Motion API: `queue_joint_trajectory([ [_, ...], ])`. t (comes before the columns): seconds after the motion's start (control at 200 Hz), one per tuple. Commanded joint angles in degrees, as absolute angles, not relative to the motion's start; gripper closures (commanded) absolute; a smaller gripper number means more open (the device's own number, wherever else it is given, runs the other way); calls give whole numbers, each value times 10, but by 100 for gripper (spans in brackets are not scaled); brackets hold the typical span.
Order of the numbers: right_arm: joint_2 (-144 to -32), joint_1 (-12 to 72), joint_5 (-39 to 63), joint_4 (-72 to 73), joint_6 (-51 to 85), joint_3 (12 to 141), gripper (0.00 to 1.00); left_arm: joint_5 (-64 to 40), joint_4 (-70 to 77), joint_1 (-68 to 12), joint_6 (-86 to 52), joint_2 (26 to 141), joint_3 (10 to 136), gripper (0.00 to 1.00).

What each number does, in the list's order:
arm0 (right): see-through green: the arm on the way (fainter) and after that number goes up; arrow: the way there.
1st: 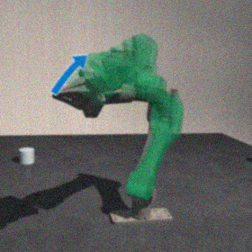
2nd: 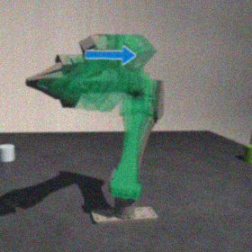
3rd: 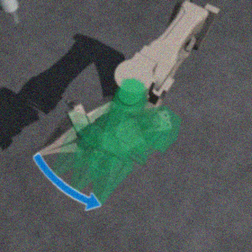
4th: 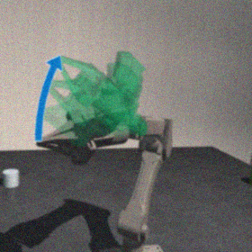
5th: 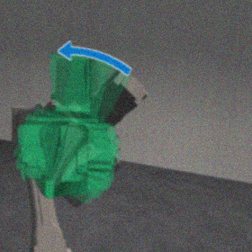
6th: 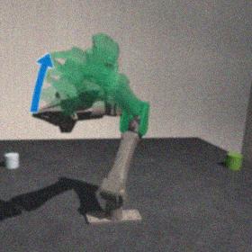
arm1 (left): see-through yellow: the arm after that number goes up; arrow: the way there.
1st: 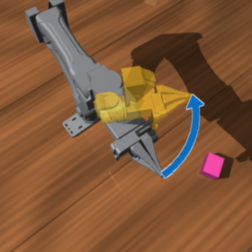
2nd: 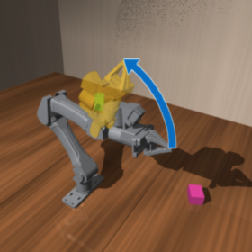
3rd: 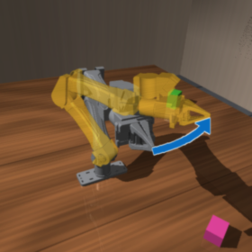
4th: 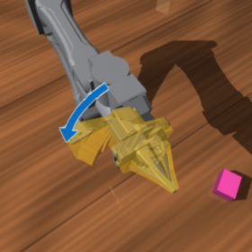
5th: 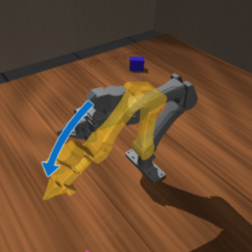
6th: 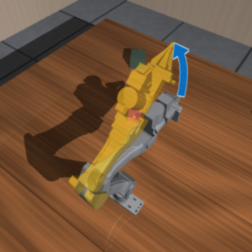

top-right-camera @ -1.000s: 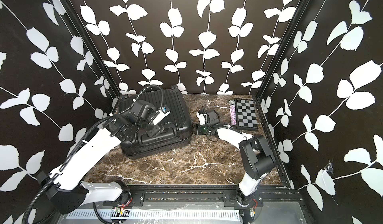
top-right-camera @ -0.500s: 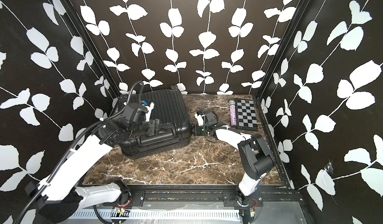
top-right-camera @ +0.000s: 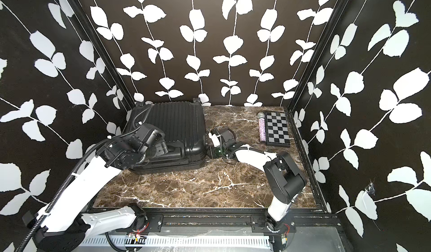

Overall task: Close the suitcase zippers
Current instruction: Adjust the suitcase at the center of the board.

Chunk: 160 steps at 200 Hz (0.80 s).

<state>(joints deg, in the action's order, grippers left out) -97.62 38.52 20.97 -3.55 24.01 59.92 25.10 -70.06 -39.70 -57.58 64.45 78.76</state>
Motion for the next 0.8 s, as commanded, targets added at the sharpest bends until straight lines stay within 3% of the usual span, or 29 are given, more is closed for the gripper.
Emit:
queue_joint_trajectory([
  [0.0, -989, 411, 214, 0, 246, 625, 64, 285, -737, -395, -642, 647, 768, 21],
  [0.245, -1010, 444, 205, 0, 246, 645, 65, 280, -748, -385, -708, 675, 749, 19],
  [0.58, -1014, 461, 199, 3, 247, 645, 65, 249, -677, -332, -694, 675, 683, 19],
  [0.795, -982, 461, 151, 3, 245, 623, 65, 233, -652, -282, -682, 672, 630, 25],
])
